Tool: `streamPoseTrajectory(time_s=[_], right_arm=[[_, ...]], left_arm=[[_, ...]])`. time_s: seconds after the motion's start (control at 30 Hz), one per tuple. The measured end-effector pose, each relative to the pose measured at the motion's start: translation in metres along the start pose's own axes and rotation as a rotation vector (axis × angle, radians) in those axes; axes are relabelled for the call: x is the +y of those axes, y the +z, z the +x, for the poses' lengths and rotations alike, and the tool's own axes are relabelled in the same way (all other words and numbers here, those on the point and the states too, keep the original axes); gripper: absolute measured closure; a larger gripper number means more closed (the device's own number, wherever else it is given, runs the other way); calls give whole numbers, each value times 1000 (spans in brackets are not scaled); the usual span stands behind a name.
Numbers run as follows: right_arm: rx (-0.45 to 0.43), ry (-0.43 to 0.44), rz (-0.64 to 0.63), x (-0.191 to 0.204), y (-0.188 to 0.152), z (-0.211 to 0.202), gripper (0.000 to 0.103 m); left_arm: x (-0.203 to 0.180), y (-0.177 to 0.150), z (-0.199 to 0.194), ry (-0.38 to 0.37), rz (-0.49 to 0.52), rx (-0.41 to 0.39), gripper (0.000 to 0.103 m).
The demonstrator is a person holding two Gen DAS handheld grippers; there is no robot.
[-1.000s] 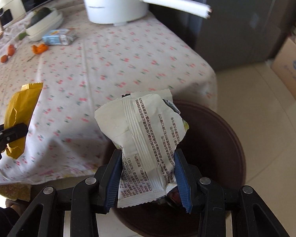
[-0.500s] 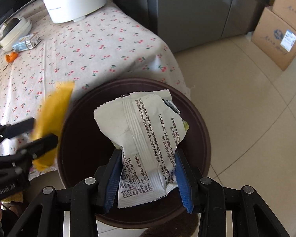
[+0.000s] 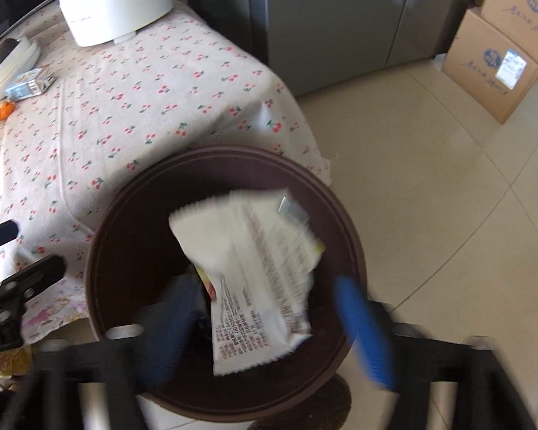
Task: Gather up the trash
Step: 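Open the left tool to drop the yellow wrapper while the right tool drops the white wrapper, then grasp the orange pepper with the left tool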
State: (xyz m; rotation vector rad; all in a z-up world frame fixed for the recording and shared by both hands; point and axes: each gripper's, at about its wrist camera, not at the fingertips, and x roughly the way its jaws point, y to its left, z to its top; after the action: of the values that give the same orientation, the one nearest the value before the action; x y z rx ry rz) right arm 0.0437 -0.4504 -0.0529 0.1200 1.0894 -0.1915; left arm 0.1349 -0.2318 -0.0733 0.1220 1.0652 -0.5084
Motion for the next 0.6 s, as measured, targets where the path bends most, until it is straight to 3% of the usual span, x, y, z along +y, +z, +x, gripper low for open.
streamPoseTrajectory(time_s=[0.2, 0.6], right_arm=[[5, -5, -15, 8, 3, 0, 6], [7, 14, -63, 43, 11, 1, 6]], left_arm=[[22, -3, -9, 12, -29, 17, 0], [94, -20, -37, 82, -146, 23, 0]])
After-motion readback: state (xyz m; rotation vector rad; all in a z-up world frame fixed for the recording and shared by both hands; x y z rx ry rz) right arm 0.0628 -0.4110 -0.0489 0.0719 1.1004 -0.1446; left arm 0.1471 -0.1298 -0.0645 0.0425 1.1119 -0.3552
